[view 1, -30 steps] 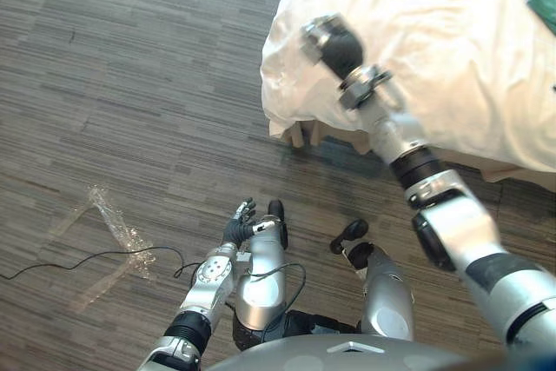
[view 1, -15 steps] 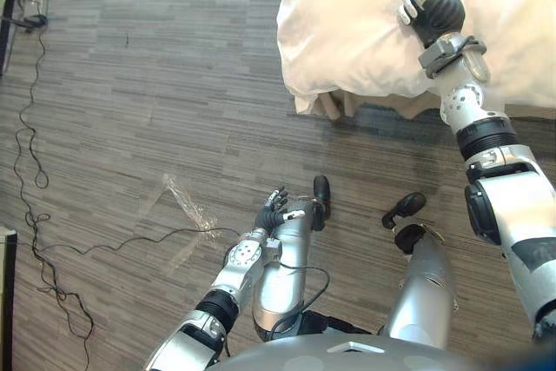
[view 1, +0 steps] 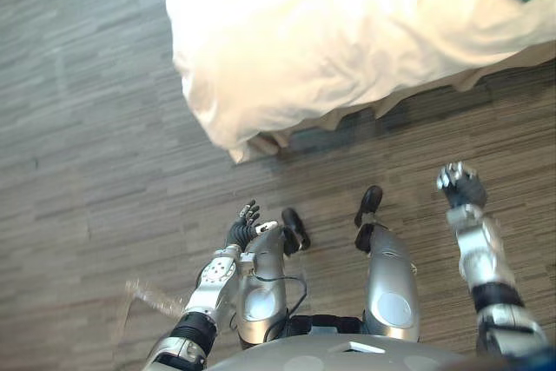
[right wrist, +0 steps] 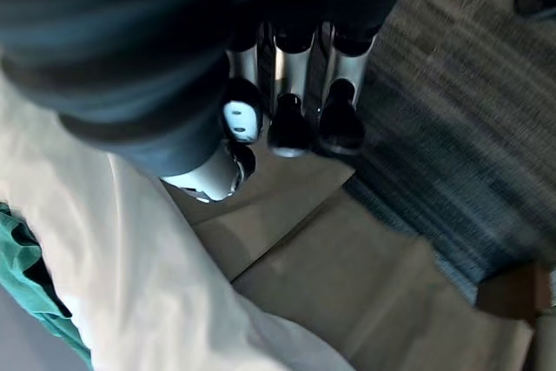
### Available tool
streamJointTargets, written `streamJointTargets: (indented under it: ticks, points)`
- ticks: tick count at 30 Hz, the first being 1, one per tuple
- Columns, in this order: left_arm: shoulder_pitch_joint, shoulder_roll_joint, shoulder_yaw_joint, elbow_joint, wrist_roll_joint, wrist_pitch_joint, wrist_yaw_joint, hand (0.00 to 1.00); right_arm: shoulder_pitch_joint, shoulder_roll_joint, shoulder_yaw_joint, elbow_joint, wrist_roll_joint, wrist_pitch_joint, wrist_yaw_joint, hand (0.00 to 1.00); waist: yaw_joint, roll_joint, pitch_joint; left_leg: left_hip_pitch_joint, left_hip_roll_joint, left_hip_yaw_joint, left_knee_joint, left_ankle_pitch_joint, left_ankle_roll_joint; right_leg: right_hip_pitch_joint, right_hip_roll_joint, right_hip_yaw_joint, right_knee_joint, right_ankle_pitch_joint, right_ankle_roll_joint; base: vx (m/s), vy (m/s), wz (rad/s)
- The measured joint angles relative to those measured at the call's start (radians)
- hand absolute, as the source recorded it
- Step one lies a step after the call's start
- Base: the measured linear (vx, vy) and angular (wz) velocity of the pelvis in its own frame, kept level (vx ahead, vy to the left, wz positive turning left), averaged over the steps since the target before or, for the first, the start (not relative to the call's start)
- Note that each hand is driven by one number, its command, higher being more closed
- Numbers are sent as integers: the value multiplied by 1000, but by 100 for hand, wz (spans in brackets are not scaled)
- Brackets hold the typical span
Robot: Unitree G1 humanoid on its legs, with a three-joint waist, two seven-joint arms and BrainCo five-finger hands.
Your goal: Tidy the bed and pick cloth on bed and put in laundry
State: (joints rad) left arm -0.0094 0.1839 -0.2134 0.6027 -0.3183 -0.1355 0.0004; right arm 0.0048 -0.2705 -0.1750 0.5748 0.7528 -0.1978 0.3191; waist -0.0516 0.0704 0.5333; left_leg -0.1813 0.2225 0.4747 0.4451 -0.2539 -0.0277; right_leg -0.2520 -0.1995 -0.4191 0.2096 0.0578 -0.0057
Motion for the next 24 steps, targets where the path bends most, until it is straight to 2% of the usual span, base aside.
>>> streamJointTargets:
  ticks: [1, 3, 4, 6, 7, 10, 13, 15, 18, 20, 21, 22, 23, 24]
  points:
    - [0, -1, 0, 1, 15, 1, 0, 0, 22, 12, 9, 1, -28, -5, 1, 0, -3, -8, -3, 18, -1, 3, -12, 4, -6, 8, 5, 5, 0, -3, 1, 200, -60, -17]
    - [3, -1, 0, 14, 65, 21, 1, 0, 84, 52, 56, 33, -113, -21, 0, 0, -15, -41, -40, 81, -17, 13, -76, 26, -27, 35, 20, 21, -4, -21, 9, 167, -56, -19]
    - [3, -2, 1, 21, 77, 25, 2, 0, 94, 62, 62, 50, -128, -25, -1, 0, -16, -46, -52, 97, -18, 15, -92, 30, -30, 45, 24, 23, -9, -22, 10, 145, -53, -16]
    - [2, -8, 3, 72, 100, 47, 3, 0, 125, 89, 65, 118, -193, -29, -16, 0, -17, -59, -105, 151, -24, 28, -145, 47, -41, 89, 39, 26, -47, -22, 10, 126, -44, -12]
    - [2, -15, 10, 131, 104, 65, 1, 0, 141, 101, 65, 176, -243, -31, -27, 0, -17, -65, -152, 185, -29, 38, -182, 58, -48, 118, 51, 31, -78, -19, 14, 134, -41, -15]
    - [6, -35, 43, 260, 103, 122, 2, 0, 170, 117, 51, 296, -350, -42, -47, 0, -18, -64, -233, 276, -41, 60, -263, 80, -64, 201, 78, 48, -163, 2, 26, 107, -15, -18]
    - [16, -47, 72, 340, 122, 149, 7, 0, 188, 148, -3, 374, -385, -49, -50, 0, -22, -61, -285, 319, -53, 79, -309, 91, -69, 259, 99, 60, -265, 48, 33, 29, 11, -21]
    - [28, -56, 101, 376, 148, 154, 9, 0, 190, 157, -14, 405, -389, -49, -53, 0, -17, -60, -290, 348, -57, 113, -323, 91, -69, 284, 110, 96, -307, 73, 32, -43, 33, -45]
    - [44, -64, 134, 412, 172, 154, 1, 0, 200, 175, -50, 410, -446, -49, -74, 0, -17, -62, -300, 374, -64, 116, -320, 88, -73, 285, 114, 139, -312, 75, 33, -76, 42, -45]
    - [49, -66, 177, 413, 183, 147, -6, 0, 196, 179, -53, 427, -464, -49, -85, 0, -9, -74, -307, 374, -68, 50, -283, 85, -67, 282, 117, 196, -312, 78, 38, -52, -7, -79]
    - [64, -71, 216, 410, 183, 129, -21, 0, 190, 175, -53, 427, -465, -50, -86, 0, -2, -82, -310, 368, -76, -69, -225, 62, -43, 280, 125, 277, -312, 82, 39, -54, -32, -102]
    - [71, -76, 231, 407, 184, 118, -25, 0, 186, 169, -52, 426, -465, -50, -86, 0, 6, -82, -310, 365, -82, -129, -199, 39, -24, 275, 129, 320, -312, 87, 44, -106, 11, -164]
    - [82, -89, 251, 400, 182, 105, -26, 0, 180, 149, -48, 428, -466, -53, -85, 0, 22, -65, -320, 357, -103, -261, -179, -19, -16, 254, 155, 407, -313, 93, 52, -125, 62, -150]
    - [88, -93, 253, 400, 182, 101, -26, 0, 174, 141, -44, 432, -469, -56, -83, 0, 23, -50, -328, 355, -113, -317, -190, -50, -11, 237, 176, 449, -312, 93, 54, -198, 103, -208]
